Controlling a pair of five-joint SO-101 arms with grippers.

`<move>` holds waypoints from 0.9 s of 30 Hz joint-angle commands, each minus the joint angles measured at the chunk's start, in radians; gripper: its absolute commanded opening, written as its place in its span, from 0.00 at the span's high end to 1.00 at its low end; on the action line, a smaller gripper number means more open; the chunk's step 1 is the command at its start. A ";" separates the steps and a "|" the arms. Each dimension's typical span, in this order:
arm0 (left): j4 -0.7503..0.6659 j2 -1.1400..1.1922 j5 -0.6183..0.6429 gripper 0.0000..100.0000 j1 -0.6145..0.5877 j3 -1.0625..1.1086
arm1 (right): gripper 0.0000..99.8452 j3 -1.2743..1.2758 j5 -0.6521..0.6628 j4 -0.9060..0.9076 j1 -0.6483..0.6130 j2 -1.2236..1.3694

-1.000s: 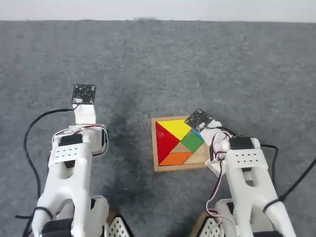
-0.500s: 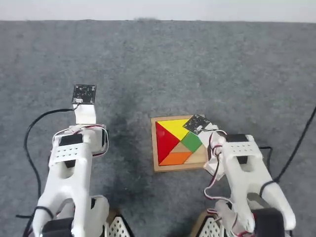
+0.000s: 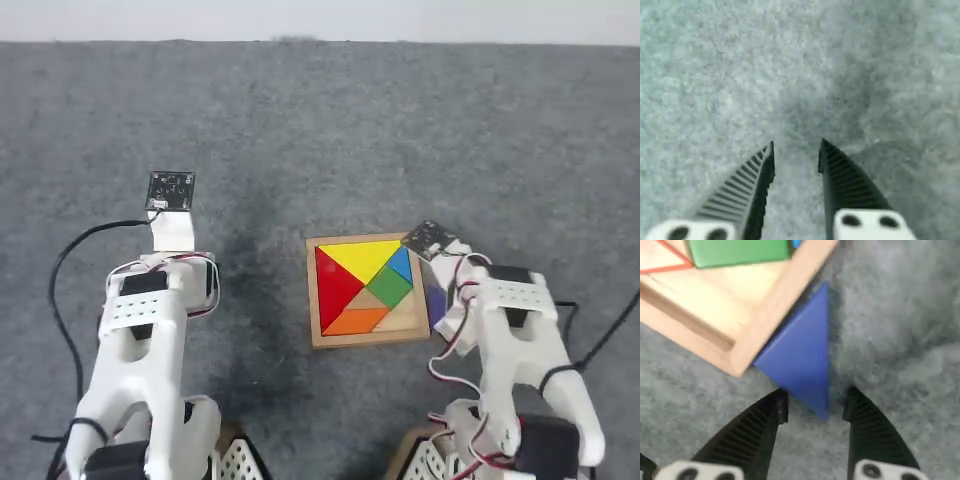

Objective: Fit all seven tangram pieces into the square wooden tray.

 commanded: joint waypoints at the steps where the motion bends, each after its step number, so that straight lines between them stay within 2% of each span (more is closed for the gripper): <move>1: -0.023 0.000 -0.009 0.86 0.002 -0.033 | 0.81 -0.035 0.035 0.002 0.047 0.002; 8: -0.023 0.000 -0.009 0.86 0.002 -0.031 | 0.80 -0.077 -0.026 0.018 0.038 0.001; 15: -0.025 0.002 -0.009 0.86 0.002 -0.031 | 0.80 -0.315 -0.100 0.213 0.028 0.001; 22: -0.025 0.002 -0.009 0.86 0.003 -0.031 | 0.74 -0.302 -0.241 0.185 -0.226 0.013; 27: -0.025 0.002 -0.009 0.86 0.003 -0.031 | 0.74 -0.270 -0.288 0.153 -0.285 0.015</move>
